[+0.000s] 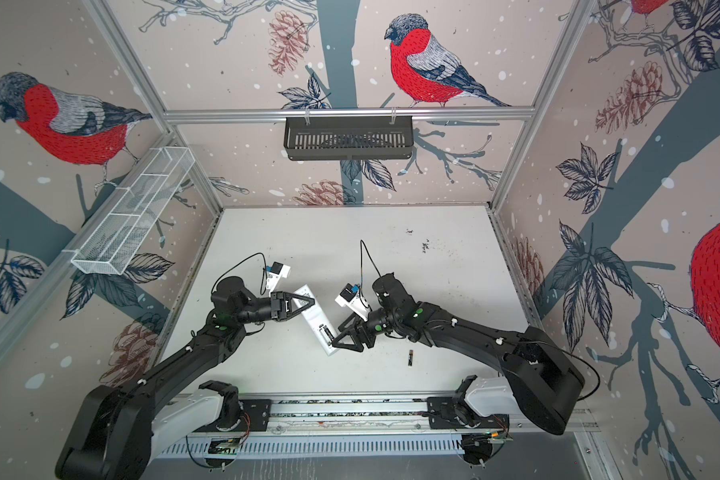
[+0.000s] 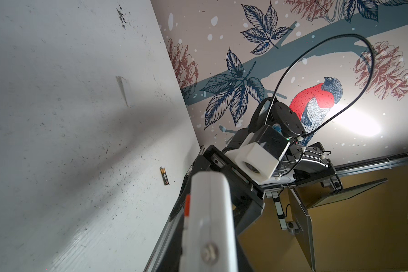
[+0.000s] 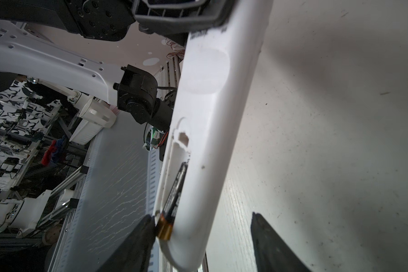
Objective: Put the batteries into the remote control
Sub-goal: 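Push the right gripper against the seated battery to settle it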
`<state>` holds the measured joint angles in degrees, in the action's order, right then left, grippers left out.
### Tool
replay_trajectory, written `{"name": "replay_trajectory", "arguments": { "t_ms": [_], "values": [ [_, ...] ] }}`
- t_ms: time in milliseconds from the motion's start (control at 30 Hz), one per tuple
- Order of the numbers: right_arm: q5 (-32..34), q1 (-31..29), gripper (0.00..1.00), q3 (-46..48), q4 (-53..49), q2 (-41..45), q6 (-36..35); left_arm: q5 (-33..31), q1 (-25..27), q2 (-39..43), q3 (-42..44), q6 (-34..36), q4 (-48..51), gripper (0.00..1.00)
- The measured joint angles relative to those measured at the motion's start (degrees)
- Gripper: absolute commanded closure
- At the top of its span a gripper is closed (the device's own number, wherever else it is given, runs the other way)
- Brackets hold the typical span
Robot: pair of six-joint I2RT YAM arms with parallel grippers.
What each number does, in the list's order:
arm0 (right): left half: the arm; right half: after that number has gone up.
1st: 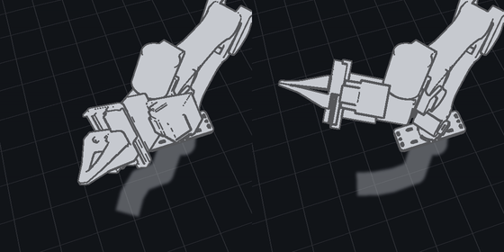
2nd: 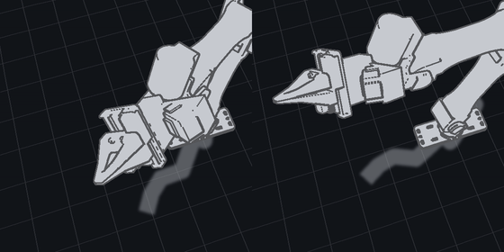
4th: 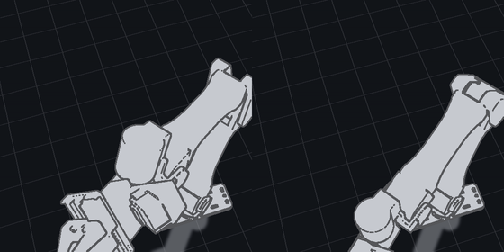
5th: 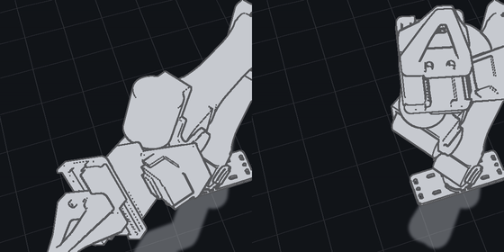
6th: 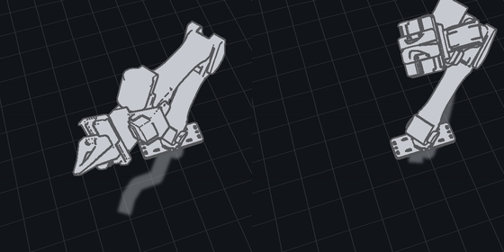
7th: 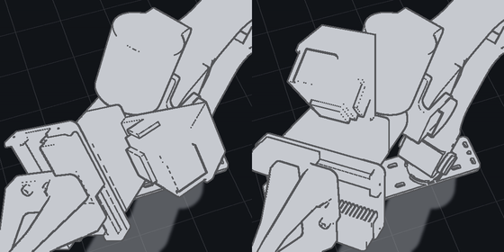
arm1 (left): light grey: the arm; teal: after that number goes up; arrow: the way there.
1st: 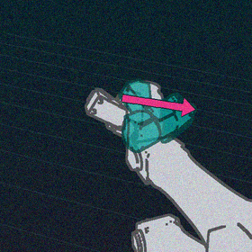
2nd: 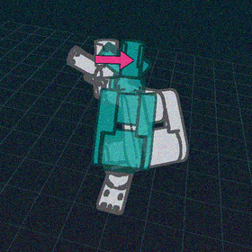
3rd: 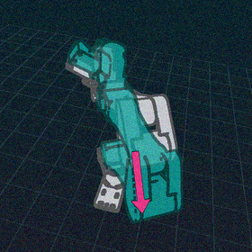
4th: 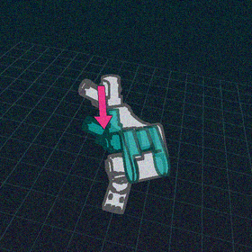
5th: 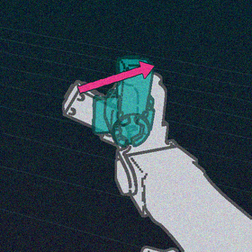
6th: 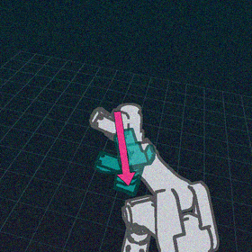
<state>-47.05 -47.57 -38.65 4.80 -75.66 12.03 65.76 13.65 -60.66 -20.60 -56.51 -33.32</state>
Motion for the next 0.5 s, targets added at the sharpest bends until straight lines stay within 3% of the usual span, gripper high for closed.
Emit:
{"name": "replay_trajectory", "arguments": {
  "t_ms": [100, 500],
  "values": [
    [-0.2, 0.0, 0.49, 0.0, 0.2, -0.3, 0.1, -0.3, 0.0, 0.3, 0.0, 0.9, 0.1, 1.00],
    [-1.0, 0.1, 0.54, -2.2, 1.3, -3.8, 0.0, -1.2, 0.0, 0.7, 0.1, 1.3, 0.7, 1.00]
  ]
}}
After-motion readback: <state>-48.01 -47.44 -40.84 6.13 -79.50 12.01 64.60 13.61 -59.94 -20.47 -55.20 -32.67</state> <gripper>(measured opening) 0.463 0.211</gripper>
